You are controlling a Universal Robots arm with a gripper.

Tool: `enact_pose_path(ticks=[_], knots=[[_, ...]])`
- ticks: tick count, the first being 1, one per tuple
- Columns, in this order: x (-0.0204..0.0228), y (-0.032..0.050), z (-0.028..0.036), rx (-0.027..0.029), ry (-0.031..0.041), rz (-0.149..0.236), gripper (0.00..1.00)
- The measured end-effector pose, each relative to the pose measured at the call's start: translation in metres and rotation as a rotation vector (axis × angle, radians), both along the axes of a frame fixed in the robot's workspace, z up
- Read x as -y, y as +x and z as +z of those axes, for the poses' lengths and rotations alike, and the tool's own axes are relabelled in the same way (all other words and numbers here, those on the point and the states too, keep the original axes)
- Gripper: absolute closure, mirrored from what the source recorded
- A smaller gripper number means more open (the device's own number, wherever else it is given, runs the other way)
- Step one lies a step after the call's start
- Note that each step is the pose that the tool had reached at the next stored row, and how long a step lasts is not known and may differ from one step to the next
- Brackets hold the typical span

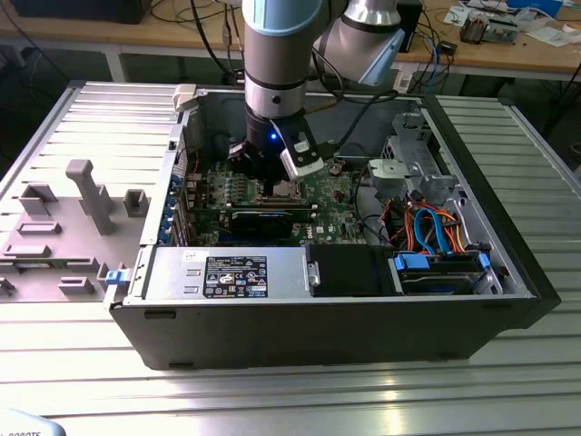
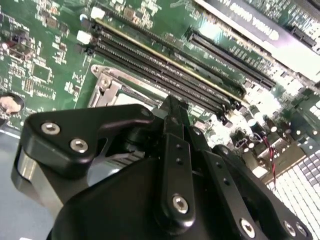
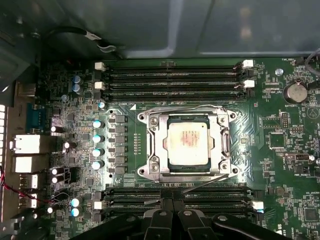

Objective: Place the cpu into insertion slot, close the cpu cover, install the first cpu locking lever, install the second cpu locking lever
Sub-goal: 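Install the second cpu locking lever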

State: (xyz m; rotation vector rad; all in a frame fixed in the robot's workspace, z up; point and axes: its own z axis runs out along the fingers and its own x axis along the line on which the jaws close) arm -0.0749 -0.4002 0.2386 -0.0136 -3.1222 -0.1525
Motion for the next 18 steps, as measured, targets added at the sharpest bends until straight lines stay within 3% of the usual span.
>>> enact_pose_path(ticks=[4, 8, 11, 18], knots=[[0.0007, 0.0, -0.0004, 0.0, 0.0038, 0.039, 0.89], [0.0016, -0.0001, -0.0019, 0.0, 0.0049, 0.039, 0.89], [0.0027, -0.001, -0.0037, 0.0002, 0.0106, 0.039, 0.89], [0.0028, -0.0082, -0.0157, 0.0002, 0.0147, 0.037, 0.89]])
